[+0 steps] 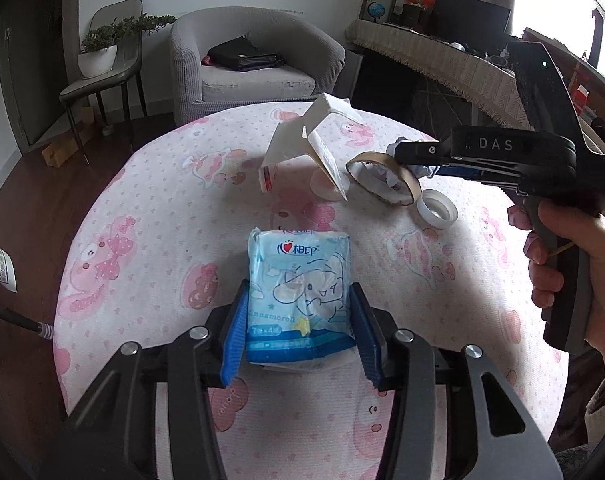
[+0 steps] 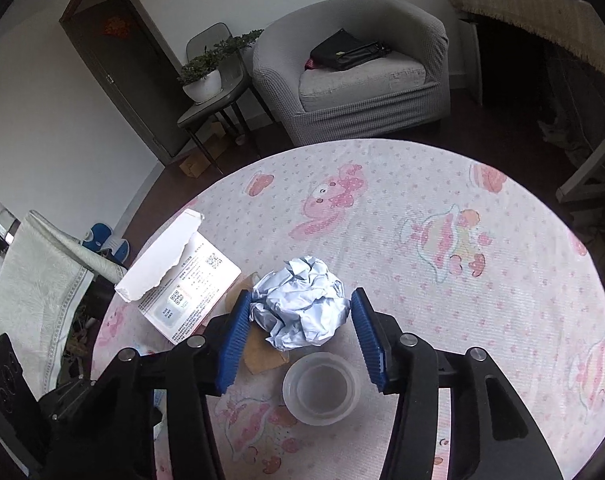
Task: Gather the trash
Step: 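Grasp the blue wet-wipe pack with the left gripper while the right gripper grasps the crumpled foil, then carry the wipe pack and foil over the green bin with both grippers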
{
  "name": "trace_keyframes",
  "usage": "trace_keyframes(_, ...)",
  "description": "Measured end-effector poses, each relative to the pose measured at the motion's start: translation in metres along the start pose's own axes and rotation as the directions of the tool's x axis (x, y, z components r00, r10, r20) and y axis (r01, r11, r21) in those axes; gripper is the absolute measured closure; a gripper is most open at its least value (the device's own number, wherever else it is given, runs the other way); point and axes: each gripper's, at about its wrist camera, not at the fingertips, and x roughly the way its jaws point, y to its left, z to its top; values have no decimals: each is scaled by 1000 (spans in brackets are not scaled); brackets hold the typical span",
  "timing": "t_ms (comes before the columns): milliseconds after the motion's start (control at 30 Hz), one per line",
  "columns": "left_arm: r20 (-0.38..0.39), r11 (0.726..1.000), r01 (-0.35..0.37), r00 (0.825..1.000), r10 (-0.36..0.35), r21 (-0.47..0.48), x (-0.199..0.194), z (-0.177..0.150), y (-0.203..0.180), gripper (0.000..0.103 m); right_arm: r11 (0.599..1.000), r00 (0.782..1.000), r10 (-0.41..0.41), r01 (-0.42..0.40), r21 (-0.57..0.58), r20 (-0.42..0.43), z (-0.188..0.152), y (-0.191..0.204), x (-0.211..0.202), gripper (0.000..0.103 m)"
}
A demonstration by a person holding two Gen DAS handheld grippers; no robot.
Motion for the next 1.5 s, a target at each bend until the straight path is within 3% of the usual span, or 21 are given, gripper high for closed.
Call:
trace_keyframes(200, -4, 999, 5, 1000, -5, -42, -13, -5, 12, 53, 972, 989, -138, 145, -185, 50, -1, 34, -15, 53)
trace_keyframes(367, 3, 998, 5, 1000, -4, -57, -28, -9, 20, 53, 940, 972, -213, 230, -250, 96, -8, 46, -32, 53)
trace_keyframes(500, 18, 998, 5, 1000, -4, -58, -42, -14, 22, 53, 885, 975, -205, 220, -411, 81, -27, 75, -27, 53)
trace_keyframes(600, 20, 999, -8, 1000, 9, -49, -49, -19, 25, 53, 813, 965, -247, 257, -522, 91, -45, 100, -22, 53)
trace_keyframes(1000, 25, 996, -64, 998, 66, -56, -73, -36, 54, 53, 877, 987, -141, 159, -454, 73, -78, 136, -51, 53)
trace_keyframes(1367, 13, 982, -147, 989, 150, -117, -92, -59, 107, 53, 924, 1000, -19, 17, -382, -1, -97, 179, -35, 53)
trace_keyframes(1500, 4, 975, -174, 984, 176, -138, -98, -67, 126, 53, 925, 1000, -9, 3, -381, -15, -101, 198, -28, 53)
